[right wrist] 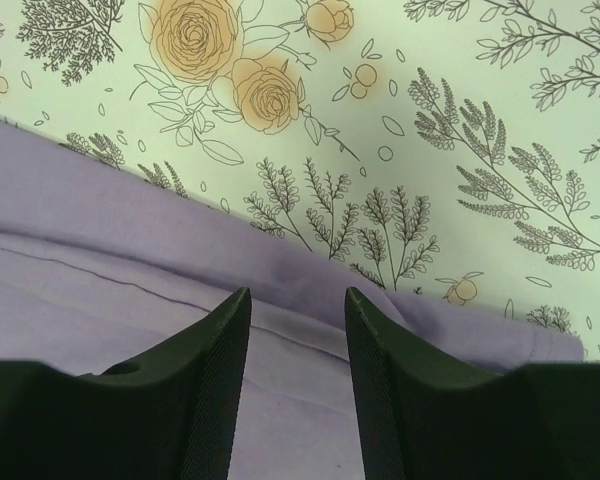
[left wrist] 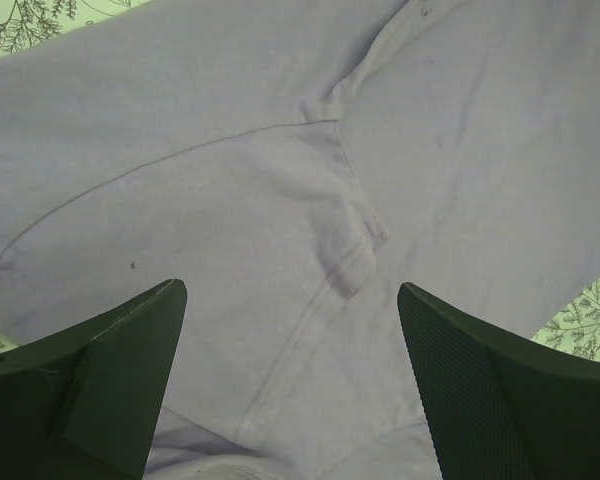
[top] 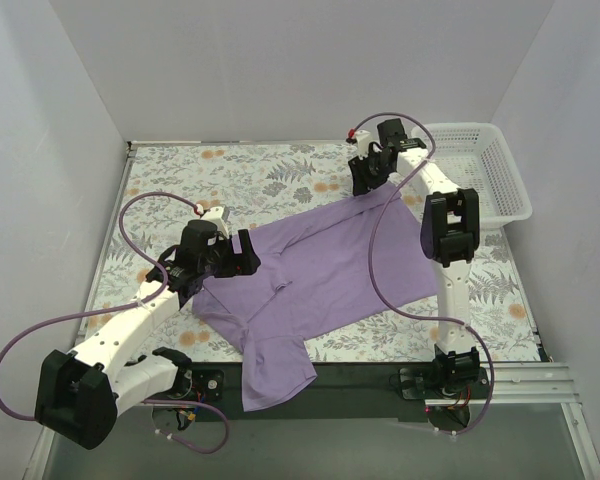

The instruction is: Fold and stack the t-shirts

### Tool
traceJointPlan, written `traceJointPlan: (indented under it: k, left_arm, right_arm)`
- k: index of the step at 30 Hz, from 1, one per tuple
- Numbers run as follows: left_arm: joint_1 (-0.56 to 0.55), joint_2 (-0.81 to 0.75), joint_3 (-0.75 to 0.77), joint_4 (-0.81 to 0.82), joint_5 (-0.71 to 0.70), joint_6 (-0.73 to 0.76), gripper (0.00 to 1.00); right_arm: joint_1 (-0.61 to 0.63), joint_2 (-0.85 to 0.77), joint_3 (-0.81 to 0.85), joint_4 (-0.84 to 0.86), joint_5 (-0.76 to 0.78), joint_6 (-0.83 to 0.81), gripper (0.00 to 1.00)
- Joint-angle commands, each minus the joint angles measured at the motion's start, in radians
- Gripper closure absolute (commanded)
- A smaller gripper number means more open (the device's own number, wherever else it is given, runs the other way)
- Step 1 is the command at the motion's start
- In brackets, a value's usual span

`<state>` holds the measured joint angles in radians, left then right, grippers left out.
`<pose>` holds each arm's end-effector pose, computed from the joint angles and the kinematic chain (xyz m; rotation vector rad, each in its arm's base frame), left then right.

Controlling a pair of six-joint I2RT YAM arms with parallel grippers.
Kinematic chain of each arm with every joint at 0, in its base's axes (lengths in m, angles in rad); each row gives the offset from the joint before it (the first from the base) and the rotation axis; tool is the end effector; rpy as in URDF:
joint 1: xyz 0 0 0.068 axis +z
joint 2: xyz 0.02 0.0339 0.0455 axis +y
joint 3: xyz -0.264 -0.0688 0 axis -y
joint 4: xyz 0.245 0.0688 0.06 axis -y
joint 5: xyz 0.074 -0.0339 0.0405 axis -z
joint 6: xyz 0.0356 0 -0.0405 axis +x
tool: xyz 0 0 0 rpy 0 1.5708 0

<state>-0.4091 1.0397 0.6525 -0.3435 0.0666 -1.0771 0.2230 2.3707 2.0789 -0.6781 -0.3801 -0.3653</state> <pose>0.1985 -0.0886 0.2311 -0.7679 2.3241 -0.7996 0.5060 0.1283 0.1961 -0.8628 2.3368 0.4224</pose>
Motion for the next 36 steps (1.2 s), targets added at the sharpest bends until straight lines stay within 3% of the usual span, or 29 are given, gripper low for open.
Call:
traceJointPlan:
  k: [1,26,32,36]
  left_arm:
    - [0.001,-0.01,0.013,0.009,-0.013,0.013,0.14]
    - [0.0,-0.001,0.01,0.009,-0.002,0.005,0.14]
    - [0.001,0.002,0.01,0.009,-0.001,0.005,0.14]
    - [0.001,0.002,0.009,0.009,-0.001,0.006,0.14]
  right_arm:
    - [0.021,0.015,0.049,0.018,0.029,0.009,0.51]
    - [0.03,-0.07,-0.101,0.025,0.047,-0.037,0.63]
    - [0.029,-0.11,-0.144,0.034,0.053,-0.043,0.6]
    - [0.03,-0.126,-0.155,0.038,0.06,-0.043,0.52]
